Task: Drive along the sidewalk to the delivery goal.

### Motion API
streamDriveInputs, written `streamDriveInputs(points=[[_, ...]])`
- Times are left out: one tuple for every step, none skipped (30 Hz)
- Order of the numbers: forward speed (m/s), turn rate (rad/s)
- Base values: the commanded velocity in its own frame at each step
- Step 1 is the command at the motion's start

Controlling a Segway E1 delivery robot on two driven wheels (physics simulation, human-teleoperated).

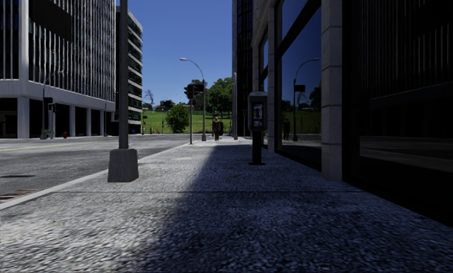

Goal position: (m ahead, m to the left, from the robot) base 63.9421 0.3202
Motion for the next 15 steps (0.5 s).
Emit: streamDriveInputs(points=[[2.0,0.0],[2.0,0.0],[2.0,0.0],[2.0,0.0],[2.0,0.0],[2.0,0.0],[2.0,0.0],[2.0,0.0],[2.0,0.0],[2.0,0.0],[2.0,0.0],[2.0,0.0],[2.0,0.0],[2.0,0.0],[2.0,0.0]])
